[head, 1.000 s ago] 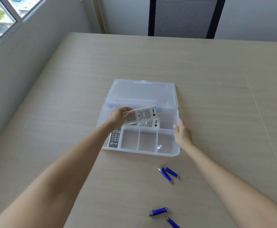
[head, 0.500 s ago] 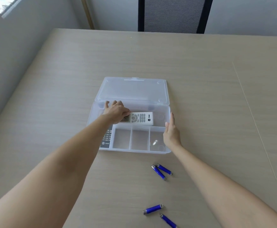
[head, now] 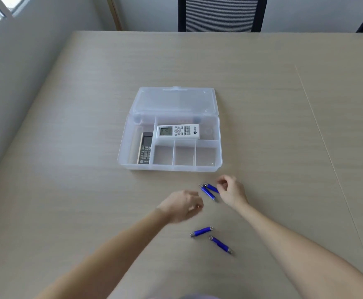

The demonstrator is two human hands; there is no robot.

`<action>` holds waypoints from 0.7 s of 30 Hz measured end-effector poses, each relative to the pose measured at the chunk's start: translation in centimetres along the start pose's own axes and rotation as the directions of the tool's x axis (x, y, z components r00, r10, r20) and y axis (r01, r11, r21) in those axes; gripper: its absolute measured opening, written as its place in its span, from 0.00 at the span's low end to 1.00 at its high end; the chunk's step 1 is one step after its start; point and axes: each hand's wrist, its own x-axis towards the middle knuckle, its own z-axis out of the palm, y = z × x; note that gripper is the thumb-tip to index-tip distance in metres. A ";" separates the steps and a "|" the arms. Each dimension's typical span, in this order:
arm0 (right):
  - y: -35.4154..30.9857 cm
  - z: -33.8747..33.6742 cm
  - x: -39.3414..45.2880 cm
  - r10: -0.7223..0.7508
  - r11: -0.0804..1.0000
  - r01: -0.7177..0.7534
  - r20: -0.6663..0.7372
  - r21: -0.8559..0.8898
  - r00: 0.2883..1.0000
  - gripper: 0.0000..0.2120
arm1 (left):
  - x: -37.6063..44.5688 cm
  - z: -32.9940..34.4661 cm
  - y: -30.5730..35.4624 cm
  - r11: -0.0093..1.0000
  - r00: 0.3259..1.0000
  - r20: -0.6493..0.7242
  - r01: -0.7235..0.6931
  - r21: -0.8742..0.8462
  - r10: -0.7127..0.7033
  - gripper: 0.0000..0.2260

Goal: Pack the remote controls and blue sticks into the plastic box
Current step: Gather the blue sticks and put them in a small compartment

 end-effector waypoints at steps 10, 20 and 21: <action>-1.1 -0.6 -0.7 -0.010 0.912 0.064 0.134 -0.406 0.991 0.07 | -3.1 6.3 2.4 0.968 0.972 0.136 0.162 0.194 -0.190 0.09; -2.6 0.8 -1.1 0.022 0.888 0.107 0.273 -0.447 0.962 0.18 | -4.6 7.4 3.9 0.995 0.989 0.138 0.042 0.091 -0.054 0.15; -2.3 0.5 -0.8 0.026 0.891 0.096 0.260 -0.445 0.965 0.17 | -4.0 7.6 4.5 0.993 0.988 0.151 0.003 0.121 -0.022 0.17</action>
